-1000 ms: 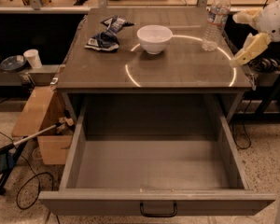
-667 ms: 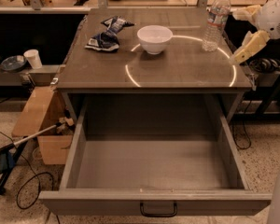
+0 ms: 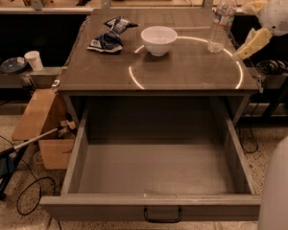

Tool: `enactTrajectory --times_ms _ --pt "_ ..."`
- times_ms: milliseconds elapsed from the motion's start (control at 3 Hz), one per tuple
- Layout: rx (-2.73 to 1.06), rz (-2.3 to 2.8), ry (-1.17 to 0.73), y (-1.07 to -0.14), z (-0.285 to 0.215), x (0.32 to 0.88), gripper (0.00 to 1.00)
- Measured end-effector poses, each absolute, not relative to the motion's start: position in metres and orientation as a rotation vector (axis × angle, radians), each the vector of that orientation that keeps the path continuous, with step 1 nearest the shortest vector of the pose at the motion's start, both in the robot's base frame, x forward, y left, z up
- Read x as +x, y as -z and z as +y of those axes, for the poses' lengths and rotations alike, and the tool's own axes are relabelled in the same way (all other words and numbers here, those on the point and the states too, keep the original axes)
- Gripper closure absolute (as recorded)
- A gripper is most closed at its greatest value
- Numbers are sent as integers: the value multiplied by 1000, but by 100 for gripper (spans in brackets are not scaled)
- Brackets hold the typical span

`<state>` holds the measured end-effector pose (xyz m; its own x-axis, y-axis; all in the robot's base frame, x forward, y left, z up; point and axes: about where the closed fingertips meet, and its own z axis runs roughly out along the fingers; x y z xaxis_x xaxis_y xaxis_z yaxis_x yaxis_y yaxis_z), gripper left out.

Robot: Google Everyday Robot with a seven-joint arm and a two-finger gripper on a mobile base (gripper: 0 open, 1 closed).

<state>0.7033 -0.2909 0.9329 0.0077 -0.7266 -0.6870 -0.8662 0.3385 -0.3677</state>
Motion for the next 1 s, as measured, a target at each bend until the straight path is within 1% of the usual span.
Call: enactTrajectory --times_ms 333,667,1000 --pt "-1460 1716 -148 -924 -279 733 0" --pt "-1460 1716 -148 -924 -279 733 0" --pt "-1495 1718 -89 -919 -282 742 0"
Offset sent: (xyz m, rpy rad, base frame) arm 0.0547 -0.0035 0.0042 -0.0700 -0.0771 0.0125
